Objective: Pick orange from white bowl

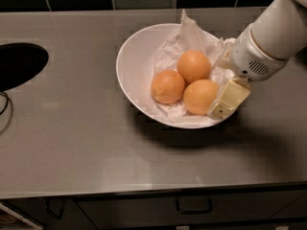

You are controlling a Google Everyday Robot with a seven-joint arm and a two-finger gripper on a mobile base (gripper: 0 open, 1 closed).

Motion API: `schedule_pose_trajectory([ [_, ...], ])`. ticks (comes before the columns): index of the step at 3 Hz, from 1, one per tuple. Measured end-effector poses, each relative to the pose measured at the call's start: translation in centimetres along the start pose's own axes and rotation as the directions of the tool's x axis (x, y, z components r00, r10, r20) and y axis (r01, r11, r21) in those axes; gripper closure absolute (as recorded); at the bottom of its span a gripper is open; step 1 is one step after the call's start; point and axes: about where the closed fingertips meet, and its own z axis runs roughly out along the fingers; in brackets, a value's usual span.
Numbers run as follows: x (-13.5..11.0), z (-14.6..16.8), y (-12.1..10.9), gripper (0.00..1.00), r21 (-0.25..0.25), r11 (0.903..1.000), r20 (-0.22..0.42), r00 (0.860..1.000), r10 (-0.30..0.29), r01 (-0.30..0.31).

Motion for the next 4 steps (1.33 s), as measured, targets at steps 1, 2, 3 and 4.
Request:
schedule_pose_trajectory([
  [1,-0.1,0.0,-0.1,0.19,0.024,0.9996,0.022,1.000,0.017,-0.018],
  [2,-0.2,-0.1,-0.3,0.23,0.042,0.9986,0.046,0.998,0.030,-0.032],
  [3,-0.5,0.4,-0.6,0.28,0.047,0.9981,0.064,0.997,0.037,-0.040],
  [4,-1.1,2.3,-0.9,0.29,0.025,0.9987,0.086,0.995,0.042,-0.045],
])
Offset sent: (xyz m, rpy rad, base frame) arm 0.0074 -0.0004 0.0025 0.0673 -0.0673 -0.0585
